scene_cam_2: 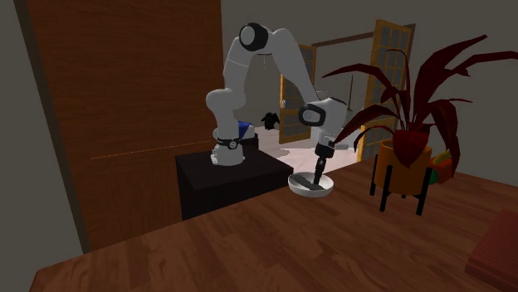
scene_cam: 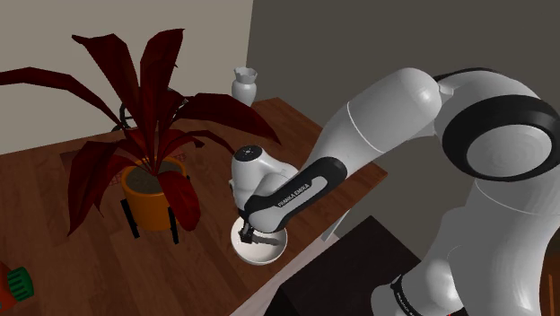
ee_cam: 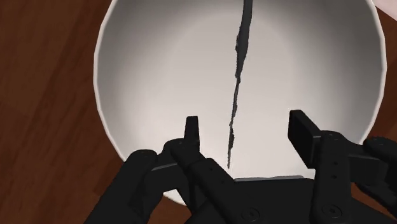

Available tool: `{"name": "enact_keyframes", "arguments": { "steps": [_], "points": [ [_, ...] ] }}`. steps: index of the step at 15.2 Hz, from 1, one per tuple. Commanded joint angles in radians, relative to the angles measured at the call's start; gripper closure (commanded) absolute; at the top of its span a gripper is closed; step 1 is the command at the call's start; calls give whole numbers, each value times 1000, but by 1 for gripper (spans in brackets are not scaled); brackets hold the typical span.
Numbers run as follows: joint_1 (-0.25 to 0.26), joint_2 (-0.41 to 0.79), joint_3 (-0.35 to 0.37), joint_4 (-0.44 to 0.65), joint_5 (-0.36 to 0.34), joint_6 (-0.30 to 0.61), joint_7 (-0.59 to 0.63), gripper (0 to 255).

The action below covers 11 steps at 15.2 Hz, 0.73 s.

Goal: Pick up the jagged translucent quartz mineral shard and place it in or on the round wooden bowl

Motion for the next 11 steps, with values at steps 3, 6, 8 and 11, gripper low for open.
{"name": "enact_keyframes", "arguments": {
  "steps": [3,6,8,11],
  "points": [
    [0,0,0,0,0,0,0,0],
    [2,-54,1,7,1,-62,-1,0],
    [4,-98,2,19,2,-118,-1,0],
    [4,-98,2,19,2,-118,-1,0]
  ]
}}
